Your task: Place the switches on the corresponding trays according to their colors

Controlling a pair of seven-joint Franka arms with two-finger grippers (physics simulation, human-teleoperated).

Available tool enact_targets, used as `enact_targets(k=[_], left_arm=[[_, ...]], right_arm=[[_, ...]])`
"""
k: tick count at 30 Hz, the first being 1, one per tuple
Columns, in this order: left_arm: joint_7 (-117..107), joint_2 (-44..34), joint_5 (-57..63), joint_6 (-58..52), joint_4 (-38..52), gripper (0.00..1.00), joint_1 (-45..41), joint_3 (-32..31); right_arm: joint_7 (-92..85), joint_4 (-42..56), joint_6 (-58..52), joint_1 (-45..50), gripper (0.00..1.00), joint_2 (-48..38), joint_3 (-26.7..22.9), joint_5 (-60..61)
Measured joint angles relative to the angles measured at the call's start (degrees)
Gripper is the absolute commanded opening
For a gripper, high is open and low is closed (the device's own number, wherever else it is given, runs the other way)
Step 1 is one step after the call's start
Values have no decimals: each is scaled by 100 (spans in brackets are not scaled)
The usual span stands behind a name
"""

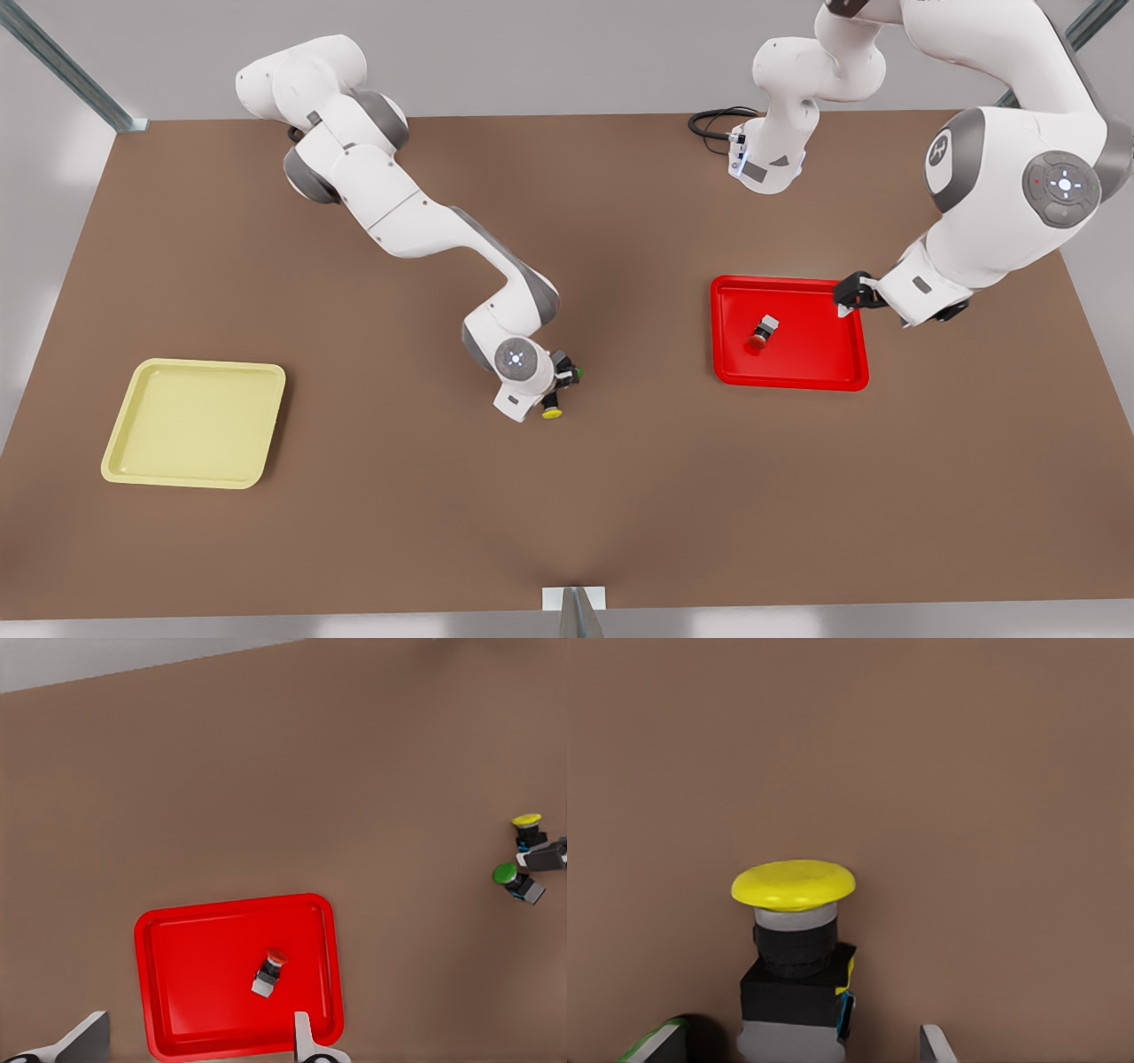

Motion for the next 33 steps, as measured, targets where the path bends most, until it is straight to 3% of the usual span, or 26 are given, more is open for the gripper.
enact_targets(k=[3, 4, 5, 7, 19, 22, 25, 33], left_arm=[[0, 22, 0, 0, 1, 100, 0, 0], [0, 27, 0, 0, -1, 100, 0, 0], [0, 27, -1, 0, 2, 100, 0, 0], [0, 27, -1, 0, 1, 100, 0, 0], [0, 62, -2, 62, -7, 100, 0, -9], [0, 62, -6, 62, -7, 100, 0, -9], [0, 69, -8, 70, -7, 100, 0, -9], [0, 27, -5, 62, 1, 100, 2, -7]], right_arm=[[-51, 0, -7, 0, 100, 9, 0, -17], [-73, 0, -8, 0, 95, 9, 0, -44], [-137, 21, -48, 0, 70, 14, 0, -77], [-158, 26, -64, 0, 52, 18, 0, -79], [-246, 410, -414, 9, 58, 227, -9, -263], [-246, 413, -425, 9, 55, 220, -9, -256], [-256, 422, -424, 9, 44, 220, 0, -253], [-263, 390, -457, -42, 50, -7, -1, -267]])
